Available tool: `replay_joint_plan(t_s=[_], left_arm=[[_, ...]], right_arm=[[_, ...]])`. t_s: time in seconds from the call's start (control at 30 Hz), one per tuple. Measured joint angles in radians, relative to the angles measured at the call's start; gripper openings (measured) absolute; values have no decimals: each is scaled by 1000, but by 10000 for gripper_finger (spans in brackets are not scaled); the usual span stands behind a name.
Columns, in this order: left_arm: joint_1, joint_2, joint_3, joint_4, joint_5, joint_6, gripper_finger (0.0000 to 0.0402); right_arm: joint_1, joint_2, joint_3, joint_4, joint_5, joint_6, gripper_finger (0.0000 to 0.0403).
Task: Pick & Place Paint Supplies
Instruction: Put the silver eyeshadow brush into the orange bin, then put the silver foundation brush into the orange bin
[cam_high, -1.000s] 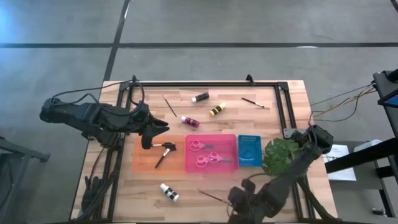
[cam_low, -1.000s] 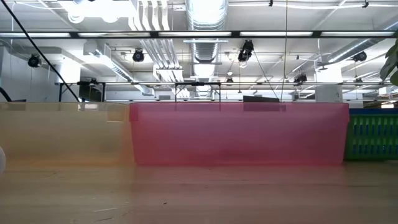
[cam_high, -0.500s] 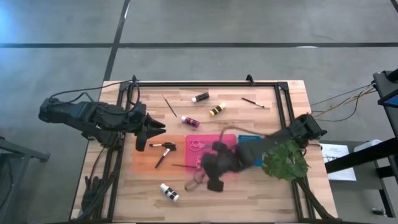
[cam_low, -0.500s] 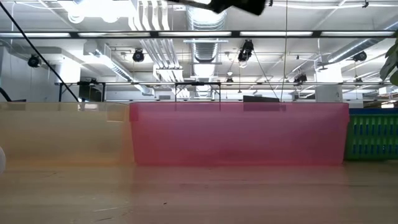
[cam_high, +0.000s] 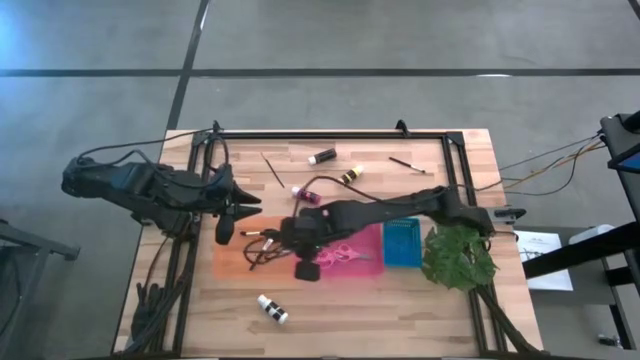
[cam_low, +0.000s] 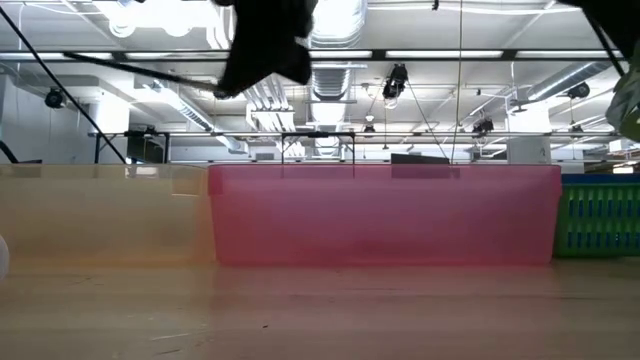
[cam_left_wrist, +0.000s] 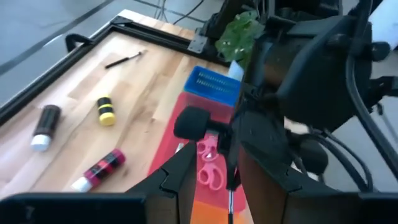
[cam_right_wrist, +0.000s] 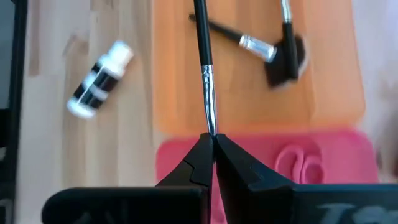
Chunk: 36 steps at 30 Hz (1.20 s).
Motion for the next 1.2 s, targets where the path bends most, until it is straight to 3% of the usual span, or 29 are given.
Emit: replay_joint_plan(t_s=[0.17,0.37,0.63,0.77,1.2], left_arm=[[0,-30,0,-40,-30,0,125],[1,-68,0,-54,-88,-36,125],[1,-92,0,-56,-106,-47,125],[1,-91,0,-56,-105,-47,126],[1,-91,0,-58,-112,-37,125]], right_arm=[[-10,111,167,-7,-30,-64,8],[-38,118,120,5,-52,-113,8],[-52,117,113,15,-55,-181,8],[-62,115,113,66,-106,-177,12],[-139,78,108,56,-107,-153,161]])
